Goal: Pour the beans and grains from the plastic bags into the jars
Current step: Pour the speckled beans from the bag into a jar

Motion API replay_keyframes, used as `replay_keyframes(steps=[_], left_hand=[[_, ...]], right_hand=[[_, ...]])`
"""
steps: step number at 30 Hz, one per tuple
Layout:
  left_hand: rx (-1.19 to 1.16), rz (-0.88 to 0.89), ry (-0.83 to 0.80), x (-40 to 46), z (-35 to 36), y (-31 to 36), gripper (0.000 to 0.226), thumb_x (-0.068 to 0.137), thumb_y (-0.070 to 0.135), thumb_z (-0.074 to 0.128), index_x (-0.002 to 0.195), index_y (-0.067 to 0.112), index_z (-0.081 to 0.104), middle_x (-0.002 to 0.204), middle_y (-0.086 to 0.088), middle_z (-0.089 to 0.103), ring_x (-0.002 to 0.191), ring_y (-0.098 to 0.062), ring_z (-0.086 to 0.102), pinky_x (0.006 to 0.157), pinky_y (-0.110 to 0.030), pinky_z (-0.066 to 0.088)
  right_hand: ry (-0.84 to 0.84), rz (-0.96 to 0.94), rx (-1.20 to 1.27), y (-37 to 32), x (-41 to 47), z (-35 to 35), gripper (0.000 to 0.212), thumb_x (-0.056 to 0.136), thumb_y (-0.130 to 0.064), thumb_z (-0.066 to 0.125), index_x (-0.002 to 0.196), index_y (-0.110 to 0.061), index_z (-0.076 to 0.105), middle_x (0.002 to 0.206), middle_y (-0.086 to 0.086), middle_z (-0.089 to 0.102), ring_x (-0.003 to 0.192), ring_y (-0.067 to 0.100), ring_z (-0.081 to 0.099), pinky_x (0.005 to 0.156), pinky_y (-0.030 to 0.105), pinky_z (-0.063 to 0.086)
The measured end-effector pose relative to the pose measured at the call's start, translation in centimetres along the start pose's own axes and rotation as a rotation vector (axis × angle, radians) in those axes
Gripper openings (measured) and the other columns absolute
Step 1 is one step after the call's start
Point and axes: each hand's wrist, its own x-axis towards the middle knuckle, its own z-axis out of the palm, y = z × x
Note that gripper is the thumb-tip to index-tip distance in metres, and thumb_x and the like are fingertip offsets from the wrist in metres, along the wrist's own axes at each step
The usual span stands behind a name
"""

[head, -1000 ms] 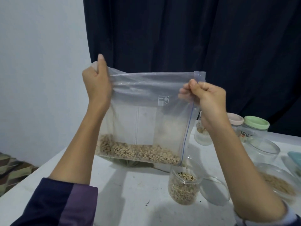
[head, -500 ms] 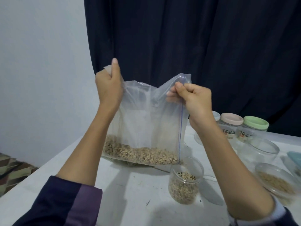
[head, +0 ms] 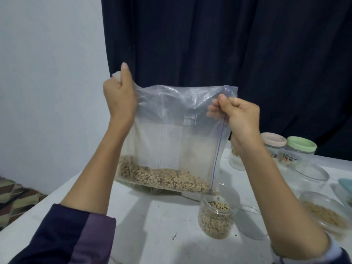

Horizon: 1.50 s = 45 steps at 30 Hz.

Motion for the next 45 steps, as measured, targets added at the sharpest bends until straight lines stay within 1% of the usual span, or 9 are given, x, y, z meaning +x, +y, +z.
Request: replay_keyframes(steps=[3,7,11,17,20,24,32,41,45], left_hand=[[-0.021,0.003,-0.090,-0.6,0.8,-0.1,0.056,0.099,0.027,0.043,0.047,0.028,0.023,0.040,0.015,0.027,0.044,-0.006,0.025,0.045,-0.025,0.023],[0.002,-0.004,0.014,0.2,-0.2,-0.1,0.052,0.101,0.024,0.042,0.054,0.022,0.020,0.035,0.015,0.024,0.040,-0.002,0.023,0.045,-0.017,0.021],[0.009,0.042,-0.072,-0.7,1.1,0.1,0.053,0.100,0.024,0.042,0.052,0.022,0.021,0.041,0.015,0.027,0.043,-0.004,0.026,0.046,-0.022,0.023],[0.005,0.030,-0.027,-0.2,0.5,0.3,0.052,0.100,0.025,0.042,0.054,0.022,0.020,0.040,0.015,0.025,0.043,-0.003,0.024,0.046,-0.020,0.023],[0.018,0.041,-0.089,-0.9,1.3,0.3,0.053,0.100,0.025,0.043,0.051,0.021,0.021,0.041,0.015,0.028,0.045,-0.006,0.028,0.047,-0.025,0.026],[0.002,-0.015,0.012,-0.1,0.2,0.2,0.053,0.101,0.025,0.043,0.054,0.021,0.020,0.035,0.016,0.024,0.039,-0.002,0.023,0.044,-0.017,0.022],[0.004,-0.003,0.014,-0.1,0.0,0.3,0.053,0.101,0.025,0.042,0.054,0.021,0.019,0.036,0.015,0.023,0.040,-0.003,0.022,0.044,-0.018,0.021],[0.022,0.000,-0.025,-0.5,0.1,0.1,0.052,0.101,0.026,0.042,0.053,0.021,0.020,0.039,0.016,0.026,0.042,-0.003,0.024,0.046,-0.024,0.023],[0.037,0.016,-0.048,-0.7,0.4,0.1,0.053,0.100,0.026,0.043,0.052,0.020,0.022,0.043,0.015,0.032,0.045,-0.006,0.029,0.048,-0.025,0.027]], right_hand=[[-0.025,0.009,-0.016,0.3,-0.6,0.7,0.021,0.094,-0.004,0.057,0.076,0.000,0.067,0.069,0.009,0.067,0.060,0.011,0.067,0.069,0.024,0.058],[0.046,0.009,-0.013,-0.2,0.1,-0.8,0.021,0.094,-0.008,0.059,0.076,-0.004,0.068,0.066,0.004,0.069,0.061,0.012,0.068,0.073,0.025,0.058],[0.011,0.014,-0.011,0.5,-0.3,0.1,0.022,0.094,-0.006,0.058,0.074,-0.004,0.068,0.065,0.003,0.068,0.061,0.013,0.068,0.069,0.025,0.058],[0.042,0.014,0.030,0.5,-0.2,-0.7,0.020,0.094,-0.006,0.058,0.076,-0.002,0.067,0.066,0.005,0.068,0.060,0.011,0.067,0.063,0.019,0.054],[0.020,0.033,0.039,0.8,-0.5,0.1,0.020,0.094,-0.005,0.057,0.077,0.000,0.066,0.068,0.008,0.066,0.059,0.011,0.066,0.064,0.020,0.056],[0.061,0.015,0.041,0.2,-0.1,-0.8,0.020,0.094,-0.007,0.058,0.077,-0.002,0.067,0.067,0.004,0.068,0.060,0.010,0.067,0.064,0.018,0.054],[0.050,0.008,0.025,0.4,-0.3,-0.5,0.020,0.094,-0.009,0.059,0.076,-0.005,0.068,0.064,0.000,0.069,0.062,0.011,0.068,0.071,0.022,0.057],[0.057,0.011,0.023,0.6,-0.4,-0.9,0.021,0.094,-0.007,0.058,0.076,-0.004,0.067,0.063,0.001,0.068,0.059,0.010,0.067,0.062,0.016,0.053],[0.027,0.013,0.010,0.8,-0.5,-0.6,0.020,0.094,-0.007,0.058,0.076,-0.004,0.068,0.063,0.001,0.069,0.060,0.011,0.067,0.069,0.020,0.056]])
